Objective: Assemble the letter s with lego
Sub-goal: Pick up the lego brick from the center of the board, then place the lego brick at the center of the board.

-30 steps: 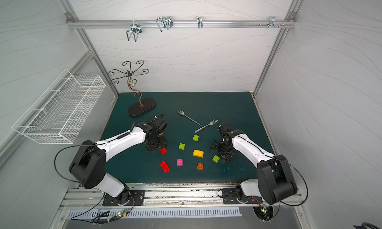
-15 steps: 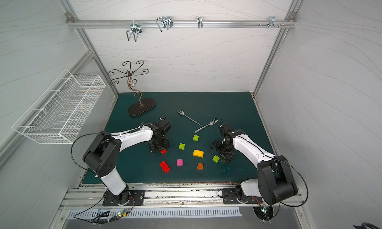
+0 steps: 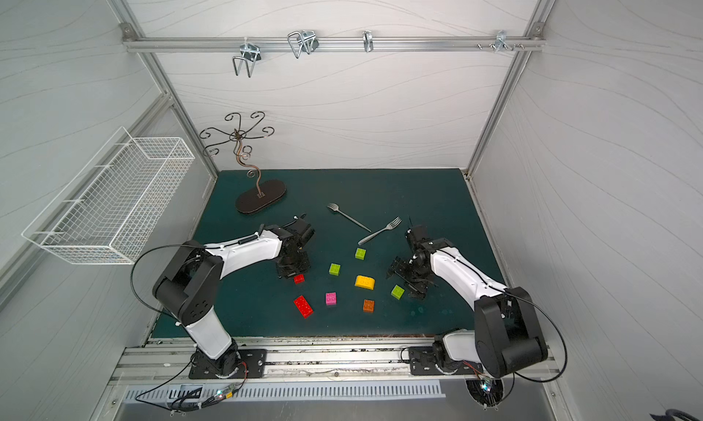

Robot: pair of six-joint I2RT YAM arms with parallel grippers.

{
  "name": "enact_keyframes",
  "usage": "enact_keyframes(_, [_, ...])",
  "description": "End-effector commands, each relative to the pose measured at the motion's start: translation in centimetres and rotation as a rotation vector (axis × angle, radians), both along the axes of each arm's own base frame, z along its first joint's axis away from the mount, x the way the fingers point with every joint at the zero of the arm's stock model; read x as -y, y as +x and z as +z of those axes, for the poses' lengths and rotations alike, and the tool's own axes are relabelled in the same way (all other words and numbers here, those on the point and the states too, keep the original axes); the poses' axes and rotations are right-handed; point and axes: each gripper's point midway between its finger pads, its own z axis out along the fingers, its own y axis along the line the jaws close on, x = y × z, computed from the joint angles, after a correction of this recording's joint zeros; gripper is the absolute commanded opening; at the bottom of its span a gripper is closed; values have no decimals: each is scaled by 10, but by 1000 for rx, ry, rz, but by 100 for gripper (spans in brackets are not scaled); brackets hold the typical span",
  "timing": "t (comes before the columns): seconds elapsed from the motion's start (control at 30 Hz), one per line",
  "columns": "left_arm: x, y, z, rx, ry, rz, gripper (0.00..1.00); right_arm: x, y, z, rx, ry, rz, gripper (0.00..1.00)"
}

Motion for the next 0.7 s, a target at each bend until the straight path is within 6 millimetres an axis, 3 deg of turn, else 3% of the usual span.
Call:
enact_keyframes(0.0, [19, 21, 50, 104, -71, -133, 24, 2, -2, 8, 17, 21, 11, 90])
enact_keyframes(0.17, [38, 36, 132, 235, -98, -503, 21, 3, 3, 22, 54, 36, 29, 90])
enact_keyframes(0.27, [48, 45, 160, 307, -79, -751, 19, 7, 5, 30, 80, 25, 56, 91])
enact_keyframes(0.43, [79, 46, 166, 375, -140, -1195, 8, 13, 7, 37, 121, 23, 70, 92])
enact_keyframes(0.53, [93, 45, 155, 376, -156, -1404, 11, 13, 6, 36, 122, 35, 74, 92])
enact_keyframes(0.67, [100, 50, 127, 327, -102, -1659, 19, 13, 6, 37, 126, 50, 81, 92])
